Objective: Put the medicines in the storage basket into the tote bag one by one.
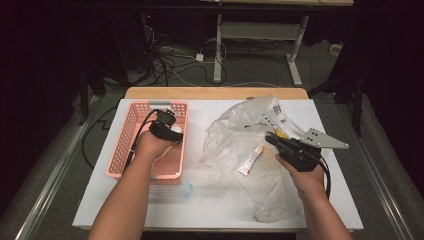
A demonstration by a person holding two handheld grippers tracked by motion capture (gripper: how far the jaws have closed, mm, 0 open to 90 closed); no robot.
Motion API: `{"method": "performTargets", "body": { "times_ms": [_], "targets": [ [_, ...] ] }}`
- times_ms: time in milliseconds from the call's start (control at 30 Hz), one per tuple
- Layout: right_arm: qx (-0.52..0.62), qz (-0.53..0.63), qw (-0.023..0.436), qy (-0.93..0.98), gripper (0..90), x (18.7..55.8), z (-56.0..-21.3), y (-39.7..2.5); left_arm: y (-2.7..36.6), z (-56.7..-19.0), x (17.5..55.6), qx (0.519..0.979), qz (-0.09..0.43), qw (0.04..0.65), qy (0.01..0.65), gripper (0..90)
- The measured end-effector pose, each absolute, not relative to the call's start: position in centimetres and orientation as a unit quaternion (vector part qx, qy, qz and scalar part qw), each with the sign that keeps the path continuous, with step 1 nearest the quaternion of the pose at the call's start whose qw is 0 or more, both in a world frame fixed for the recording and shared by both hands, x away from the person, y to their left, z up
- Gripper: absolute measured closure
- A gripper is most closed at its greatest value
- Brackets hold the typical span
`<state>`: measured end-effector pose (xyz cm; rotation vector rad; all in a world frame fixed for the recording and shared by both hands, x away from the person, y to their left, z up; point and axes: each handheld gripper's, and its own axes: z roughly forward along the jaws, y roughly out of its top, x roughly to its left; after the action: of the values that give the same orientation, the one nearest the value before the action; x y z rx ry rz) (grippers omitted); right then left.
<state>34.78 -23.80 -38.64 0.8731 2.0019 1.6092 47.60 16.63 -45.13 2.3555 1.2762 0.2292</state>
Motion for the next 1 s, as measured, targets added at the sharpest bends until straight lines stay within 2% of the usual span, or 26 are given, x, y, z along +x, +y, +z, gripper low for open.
{"method": "performTargets", "body": {
  "times_ms": [400,1000],
  "targets": [
    [0.312,0.581,0.215,0.72,90.0,34.7,-38.5,-23.8,16.9,-43.3,46.3,0.845,0.1,0.245,0.466,48.5],
    [0.31,0.582,0.217,0.72,90.0,34.4,-38.2,-23.7,18.8,-40.5,40.8,0.822,0.13,0.308,0.462,48.5]
  ]
}}
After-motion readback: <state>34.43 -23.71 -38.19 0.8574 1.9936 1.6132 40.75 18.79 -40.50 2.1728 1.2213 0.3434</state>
